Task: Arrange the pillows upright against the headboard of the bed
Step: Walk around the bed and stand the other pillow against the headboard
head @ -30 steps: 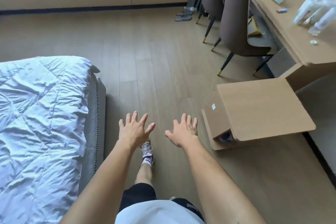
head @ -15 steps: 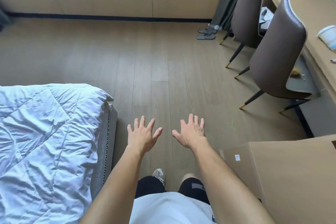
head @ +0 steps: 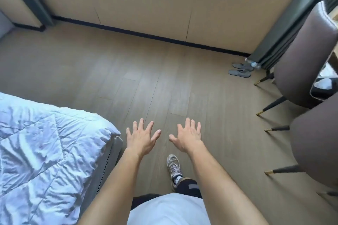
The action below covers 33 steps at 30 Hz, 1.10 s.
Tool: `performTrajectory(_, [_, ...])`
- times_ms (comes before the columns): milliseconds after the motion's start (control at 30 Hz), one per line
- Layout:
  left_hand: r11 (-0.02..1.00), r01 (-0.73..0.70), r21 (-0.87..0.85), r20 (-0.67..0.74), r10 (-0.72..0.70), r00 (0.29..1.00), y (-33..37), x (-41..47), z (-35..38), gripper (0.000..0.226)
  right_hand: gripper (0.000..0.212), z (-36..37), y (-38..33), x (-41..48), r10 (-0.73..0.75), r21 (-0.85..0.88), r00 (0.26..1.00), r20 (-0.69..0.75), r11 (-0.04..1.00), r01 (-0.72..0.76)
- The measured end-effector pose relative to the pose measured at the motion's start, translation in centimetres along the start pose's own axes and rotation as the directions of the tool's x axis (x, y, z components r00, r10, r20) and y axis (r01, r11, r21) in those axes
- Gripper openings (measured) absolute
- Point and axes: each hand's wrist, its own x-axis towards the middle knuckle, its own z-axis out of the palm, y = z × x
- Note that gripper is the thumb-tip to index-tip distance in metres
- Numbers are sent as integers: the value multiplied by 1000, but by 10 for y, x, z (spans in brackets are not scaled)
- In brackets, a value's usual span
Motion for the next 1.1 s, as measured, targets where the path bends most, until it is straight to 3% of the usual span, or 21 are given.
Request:
performTrajectory(200, [979, 163, -123, -36, -168, 985, -6, 75, -64, 67, 65, -74, -25, 107, -168, -128, 986, 1, 978, 167])
performTrajectory(467, [919, 333, -214, -21, -345, 938, -65, 173, -128, 67, 65, -140, -117, 231, -386, -255, 922, 33, 888, 382])
performTrajectory(1100, [737, 542, -405, 4, -591, 806, -294, 401, -305, 68, 65, -302, -415, 486, -576, -368, 812, 93, 738, 565])
